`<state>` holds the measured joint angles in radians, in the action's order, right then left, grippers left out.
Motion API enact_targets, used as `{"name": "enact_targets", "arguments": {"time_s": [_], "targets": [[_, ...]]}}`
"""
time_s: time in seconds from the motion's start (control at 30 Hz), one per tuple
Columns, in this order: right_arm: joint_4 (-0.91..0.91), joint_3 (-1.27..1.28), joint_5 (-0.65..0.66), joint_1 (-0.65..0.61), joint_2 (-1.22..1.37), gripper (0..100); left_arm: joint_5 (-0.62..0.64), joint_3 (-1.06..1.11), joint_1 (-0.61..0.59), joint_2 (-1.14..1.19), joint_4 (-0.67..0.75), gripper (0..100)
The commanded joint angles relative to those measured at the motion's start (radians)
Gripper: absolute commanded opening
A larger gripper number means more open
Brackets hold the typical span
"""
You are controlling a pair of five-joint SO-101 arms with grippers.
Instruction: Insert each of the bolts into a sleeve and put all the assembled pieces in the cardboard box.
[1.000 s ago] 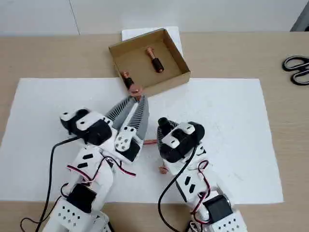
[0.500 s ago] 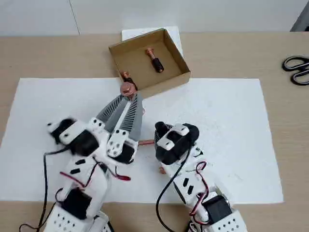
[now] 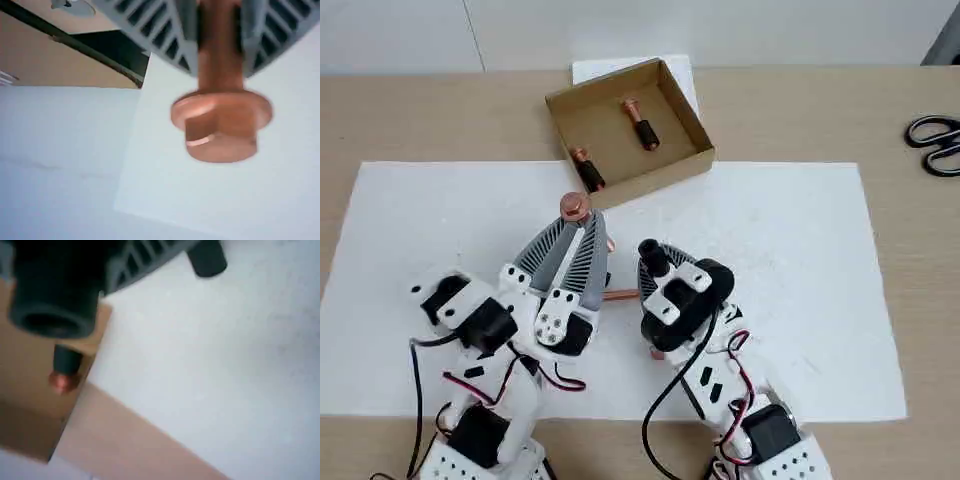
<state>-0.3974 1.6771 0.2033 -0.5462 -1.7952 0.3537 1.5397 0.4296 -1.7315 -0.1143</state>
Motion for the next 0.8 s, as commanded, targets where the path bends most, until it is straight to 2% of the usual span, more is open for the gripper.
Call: {"name": "enact_targets", "arguments": {"time_s": [0.0,0.2,0.37,0.77], "targets": [[0.054,0.006,-0.011,-0.005,-0.018,0.5,-0.008,-0.007,0.000,-0.017,0.002,1],[0.050,0.006,-0.068,-0.036,-0.018,0.5,0.118,-0.005,0.038,-0.015,0.002,1],[0.050,0.006,-0.068,-0.091,-0.018,0.5,0.118,-0.012,0.041,-0.015,0.008,1],[0.050,-0.038,-0.066,-0.113,-0.019,0.5,0.057,0.073,0.035,-0.014,0.021,1]]}}
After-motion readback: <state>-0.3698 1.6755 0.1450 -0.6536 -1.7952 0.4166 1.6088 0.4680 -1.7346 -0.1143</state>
